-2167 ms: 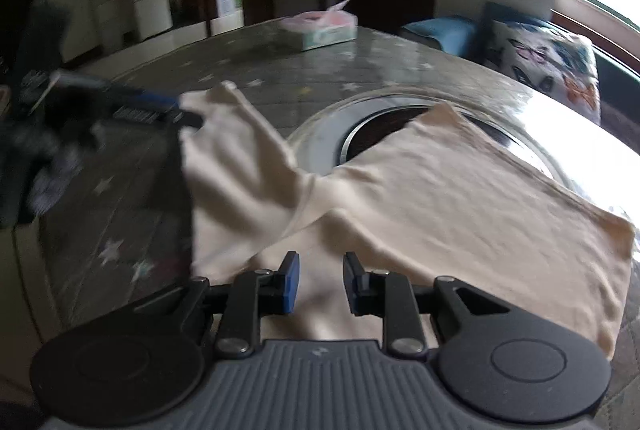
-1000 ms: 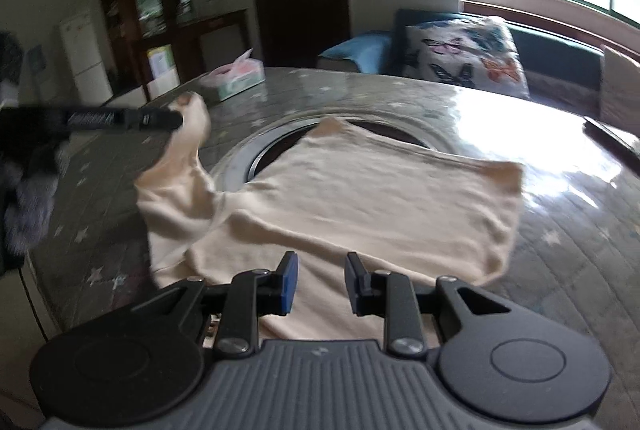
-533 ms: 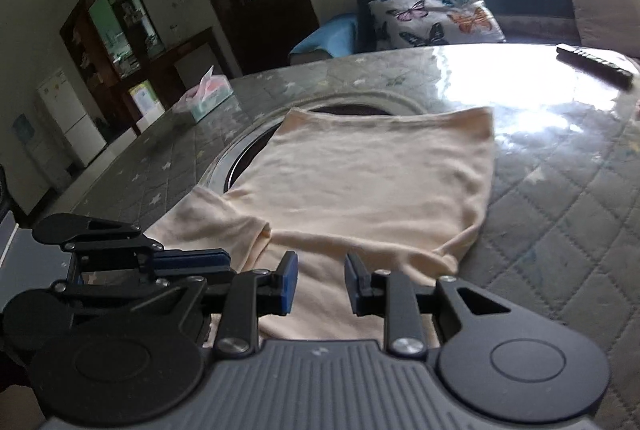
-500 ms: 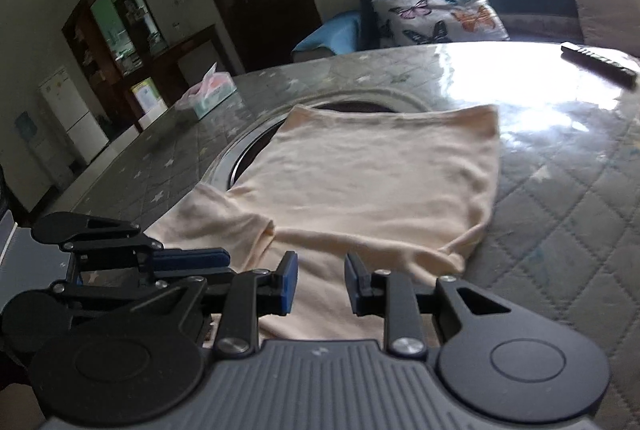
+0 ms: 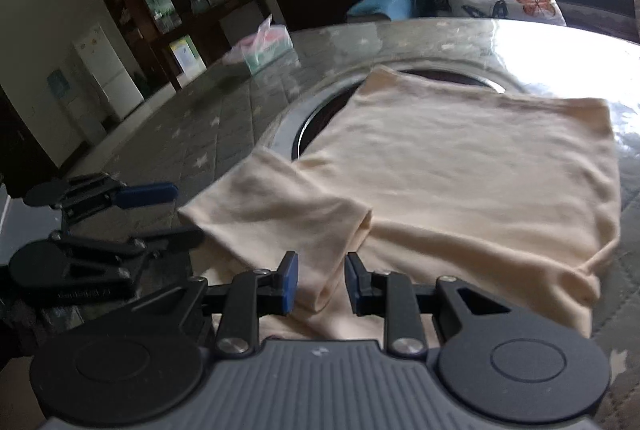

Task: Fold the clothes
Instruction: 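Grasp the other sleeve with the left gripper and lift it, then lay the sleeve across the sweatshirt body and open the left gripper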

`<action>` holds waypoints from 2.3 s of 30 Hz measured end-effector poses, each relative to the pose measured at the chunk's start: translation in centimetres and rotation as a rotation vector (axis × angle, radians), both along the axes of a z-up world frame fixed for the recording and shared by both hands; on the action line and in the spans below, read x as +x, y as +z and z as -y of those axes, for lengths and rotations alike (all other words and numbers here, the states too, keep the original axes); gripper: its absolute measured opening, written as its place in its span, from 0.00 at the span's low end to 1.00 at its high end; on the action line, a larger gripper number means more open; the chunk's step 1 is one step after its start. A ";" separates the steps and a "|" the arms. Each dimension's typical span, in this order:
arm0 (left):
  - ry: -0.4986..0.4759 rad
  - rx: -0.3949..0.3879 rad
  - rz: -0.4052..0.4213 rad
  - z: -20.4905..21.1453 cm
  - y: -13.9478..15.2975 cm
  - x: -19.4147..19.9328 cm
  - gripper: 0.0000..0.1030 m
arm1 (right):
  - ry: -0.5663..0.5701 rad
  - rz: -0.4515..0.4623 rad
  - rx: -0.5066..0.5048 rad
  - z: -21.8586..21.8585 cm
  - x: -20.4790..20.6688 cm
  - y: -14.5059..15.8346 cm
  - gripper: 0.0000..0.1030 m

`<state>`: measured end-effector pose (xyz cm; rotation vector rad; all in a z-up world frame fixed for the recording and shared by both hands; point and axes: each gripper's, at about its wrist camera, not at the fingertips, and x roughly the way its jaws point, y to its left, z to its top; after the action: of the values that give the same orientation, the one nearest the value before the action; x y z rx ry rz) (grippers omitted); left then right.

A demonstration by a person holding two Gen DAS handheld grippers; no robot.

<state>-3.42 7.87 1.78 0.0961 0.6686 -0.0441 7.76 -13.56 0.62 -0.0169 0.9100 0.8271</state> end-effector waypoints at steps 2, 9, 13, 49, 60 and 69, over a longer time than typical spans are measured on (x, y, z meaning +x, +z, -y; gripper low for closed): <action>0.029 -0.009 -0.009 -0.8 -0.3 -0.2 0.66 | -0.008 -0.007 -0.020 -0.4 -0.2 -0.4 0.24; 0.077 -0.040 -0.040 -1.7 -1.3 -0.3 0.73 | -0.059 0.005 -0.045 -1.3 -0.2 -0.5 0.24; 0.074 -0.041 -0.048 -1.4 -1.5 -0.2 0.77 | -0.054 0.020 -0.054 -1.6 -0.5 -0.2 0.07; 0.008 0.056 -0.049 -0.8 0.2 -2.0 0.78 | -0.222 0.107 -0.186 9.6 -1.5 2.4 0.18; -0.076 0.015 0.039 1.4 2.4 1.1 0.61 | -0.168 0.179 -0.134 7.2 -0.2 2.5 0.18; -0.201 -0.059 -0.021 4.8 0.0 6.6 0.25 | -0.150 0.178 -0.177 6.7 0.6 0.9 0.18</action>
<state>3.16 3.11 1.80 0.1059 0.6762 -0.2580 8.36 -20.23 1.54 -0.1718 0.8029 0.5942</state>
